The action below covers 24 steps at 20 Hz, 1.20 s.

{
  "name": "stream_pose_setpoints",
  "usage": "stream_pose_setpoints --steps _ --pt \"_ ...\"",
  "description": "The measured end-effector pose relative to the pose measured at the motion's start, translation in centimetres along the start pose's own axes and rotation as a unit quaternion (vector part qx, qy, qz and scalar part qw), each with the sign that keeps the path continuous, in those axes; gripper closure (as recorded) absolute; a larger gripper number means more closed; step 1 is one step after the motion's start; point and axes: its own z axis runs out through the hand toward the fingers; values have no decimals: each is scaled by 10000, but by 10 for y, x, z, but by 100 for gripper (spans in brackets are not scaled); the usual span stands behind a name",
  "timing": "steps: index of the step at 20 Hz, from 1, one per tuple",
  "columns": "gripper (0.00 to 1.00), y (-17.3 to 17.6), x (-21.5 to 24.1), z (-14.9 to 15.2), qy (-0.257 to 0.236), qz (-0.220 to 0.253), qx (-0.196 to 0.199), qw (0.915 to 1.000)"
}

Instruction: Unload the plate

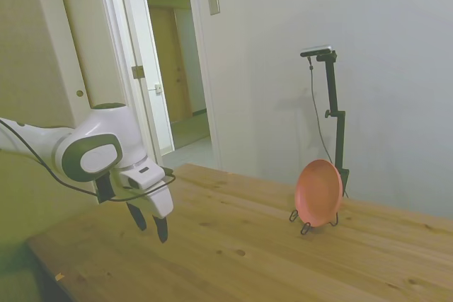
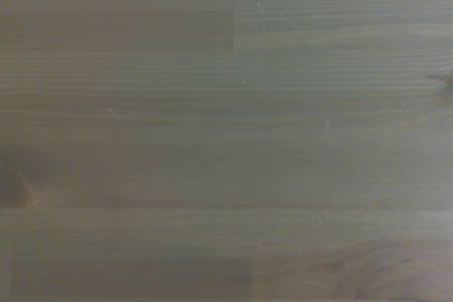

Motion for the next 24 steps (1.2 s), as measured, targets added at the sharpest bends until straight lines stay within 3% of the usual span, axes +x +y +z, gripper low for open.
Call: stream_pose_setpoints --steps 3,8,16,20,22,23,24 --pt "0 5 11 -2 9 111 57 9999" --pt "0 43 109 -40 560 919 259 9939" --pt "0 71 253 -113 1541 1707 552 9716" --pt "0 85 307 -131 1796 2015 561 9612" --pt "0 81 317 -134 1684 2067 675 9614" --pt "0 60 300 -146 1477 1854 854 9678" --pt "0 61 300 -146 1481 1836 832 9682"
